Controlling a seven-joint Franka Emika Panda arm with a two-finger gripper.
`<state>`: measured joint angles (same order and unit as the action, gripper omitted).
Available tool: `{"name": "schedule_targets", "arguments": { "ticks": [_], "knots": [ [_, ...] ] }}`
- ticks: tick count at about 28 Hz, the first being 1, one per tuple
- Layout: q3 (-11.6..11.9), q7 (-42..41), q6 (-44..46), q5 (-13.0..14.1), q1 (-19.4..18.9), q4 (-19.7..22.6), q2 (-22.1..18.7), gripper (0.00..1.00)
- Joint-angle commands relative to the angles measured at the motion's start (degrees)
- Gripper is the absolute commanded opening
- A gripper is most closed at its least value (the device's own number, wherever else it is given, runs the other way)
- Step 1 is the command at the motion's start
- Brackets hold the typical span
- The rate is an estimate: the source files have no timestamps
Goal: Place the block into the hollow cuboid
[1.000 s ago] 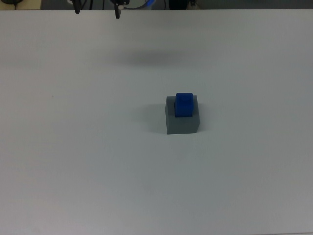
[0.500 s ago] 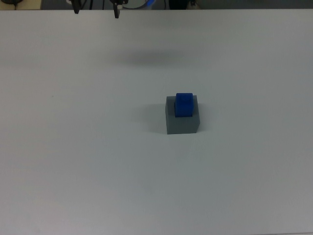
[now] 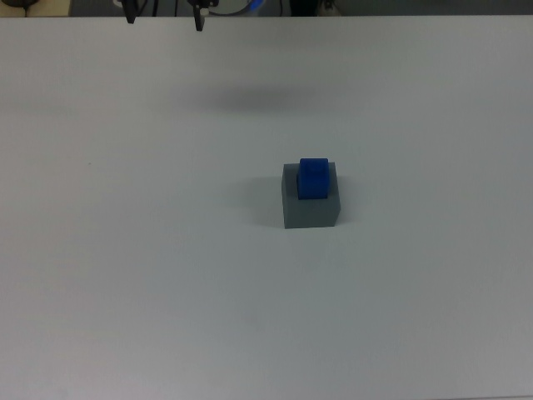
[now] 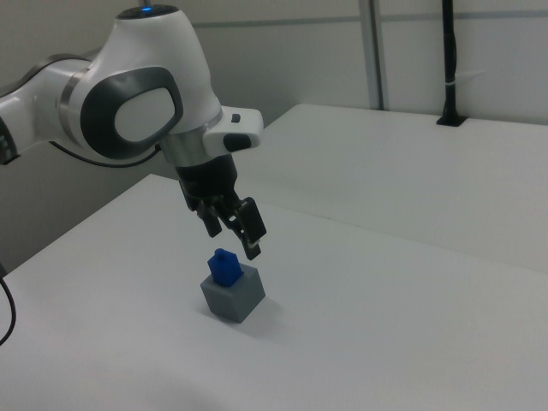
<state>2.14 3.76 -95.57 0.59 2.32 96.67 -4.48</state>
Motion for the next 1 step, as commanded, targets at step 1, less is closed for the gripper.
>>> {"name": "schedule_targets", "arguments": {
  "ticks": [1],
  "knots": [
    [-0.4,-1.3,-0.2,1.2,0.7,-0.3,0.3,1.00]
  ]
}}
